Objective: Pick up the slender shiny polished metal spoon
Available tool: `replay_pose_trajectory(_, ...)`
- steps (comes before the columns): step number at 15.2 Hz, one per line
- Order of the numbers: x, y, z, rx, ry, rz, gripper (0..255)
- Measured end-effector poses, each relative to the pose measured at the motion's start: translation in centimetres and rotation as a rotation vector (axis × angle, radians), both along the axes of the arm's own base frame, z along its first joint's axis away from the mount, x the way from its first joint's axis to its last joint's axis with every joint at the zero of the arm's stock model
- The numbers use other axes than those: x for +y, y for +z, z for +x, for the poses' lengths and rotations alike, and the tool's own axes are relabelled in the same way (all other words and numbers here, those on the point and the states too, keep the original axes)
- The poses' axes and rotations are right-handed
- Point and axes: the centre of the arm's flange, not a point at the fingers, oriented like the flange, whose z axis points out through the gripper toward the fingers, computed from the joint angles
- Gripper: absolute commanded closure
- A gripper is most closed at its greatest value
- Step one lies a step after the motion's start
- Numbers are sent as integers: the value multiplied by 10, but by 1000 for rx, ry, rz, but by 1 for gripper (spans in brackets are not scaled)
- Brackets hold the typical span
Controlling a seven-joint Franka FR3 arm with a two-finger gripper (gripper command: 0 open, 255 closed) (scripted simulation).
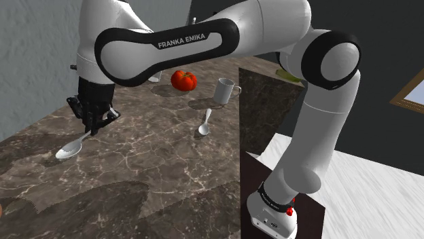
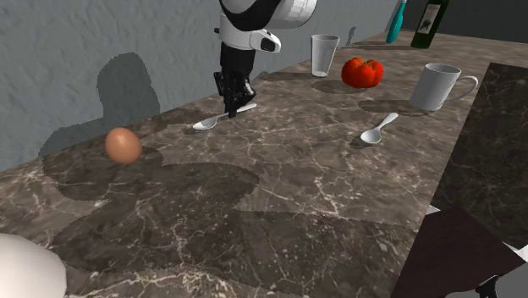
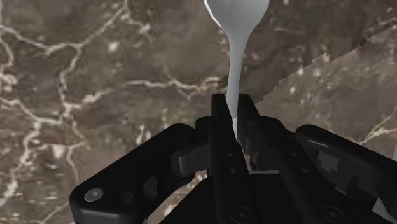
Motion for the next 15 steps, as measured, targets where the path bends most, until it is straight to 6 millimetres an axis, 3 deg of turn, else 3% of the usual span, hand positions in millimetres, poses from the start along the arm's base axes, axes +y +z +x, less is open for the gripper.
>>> replay_pose_trajectory(4, 0, 9, -2, 0, 0, 0, 255)
replay_pose_trajectory(15, 0, 67, -2, 0, 0, 0, 255)
